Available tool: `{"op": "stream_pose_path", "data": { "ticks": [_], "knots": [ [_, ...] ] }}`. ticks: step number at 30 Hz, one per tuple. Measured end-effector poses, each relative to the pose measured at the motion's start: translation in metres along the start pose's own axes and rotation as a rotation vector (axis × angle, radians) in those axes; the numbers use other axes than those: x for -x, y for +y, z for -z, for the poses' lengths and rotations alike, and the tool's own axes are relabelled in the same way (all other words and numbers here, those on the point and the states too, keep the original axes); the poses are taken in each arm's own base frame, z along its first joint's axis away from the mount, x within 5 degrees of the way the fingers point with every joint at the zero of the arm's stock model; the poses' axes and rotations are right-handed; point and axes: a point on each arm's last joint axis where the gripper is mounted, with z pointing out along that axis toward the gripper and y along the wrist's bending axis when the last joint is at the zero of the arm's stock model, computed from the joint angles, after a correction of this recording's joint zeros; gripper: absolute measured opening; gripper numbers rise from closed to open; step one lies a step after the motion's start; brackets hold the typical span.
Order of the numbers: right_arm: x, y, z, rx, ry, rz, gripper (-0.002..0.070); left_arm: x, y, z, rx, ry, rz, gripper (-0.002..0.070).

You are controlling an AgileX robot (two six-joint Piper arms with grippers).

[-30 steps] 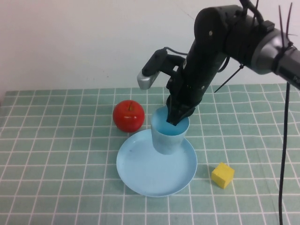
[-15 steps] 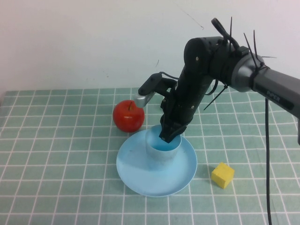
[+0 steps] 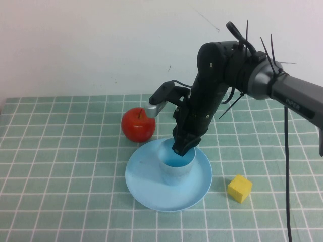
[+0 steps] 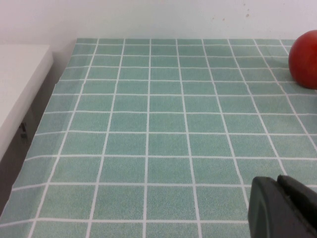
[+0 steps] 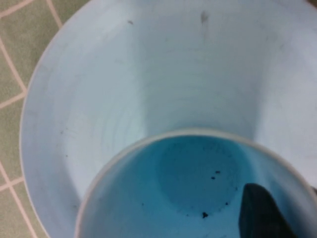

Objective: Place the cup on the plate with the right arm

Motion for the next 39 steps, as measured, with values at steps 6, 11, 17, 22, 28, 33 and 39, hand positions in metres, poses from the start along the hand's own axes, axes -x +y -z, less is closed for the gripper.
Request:
{"op": "stream_pose_path", "data": {
  "ticks": [6,11,17,22,28,33,39],
  "knots": [
    [0.002,0.000,0.002,-0.001,-0.006,-0.010,0.0350,0.000,0.000,0.000,0.000,0.000,0.000,-0.0003],
    [0.015,-0.001,0.026,-0.030,-0.058,0.004,0.0407,0.000,0.000,0.000,0.000,0.000,0.000,-0.0003],
    [0.032,0.006,0.091,-0.125,-0.213,0.020,0.0319,0.000,0.000,0.000,0.000,0.000,0.000,-0.0003],
    [0.027,0.032,0.180,-0.235,-0.370,0.064,0.0081,0.000,0.000,0.000,0.000,0.000,0.000,-0.0003],
    [-0.005,0.063,0.273,-0.489,-0.430,0.106,0.0009,0.000,0.000,0.000,0.000,0.000,0.000,-0.0004],
    [-0.049,0.074,0.310,-0.728,-0.304,0.055,0.0004,0.000,0.000,0.000,0.000,0.000,0.000,-0.0004],
    [-0.097,0.099,0.309,-0.731,-0.210,-0.005,0.0003,0.000,0.000,0.000,0.000,0.000,0.000,-0.0004]
  ]
}}
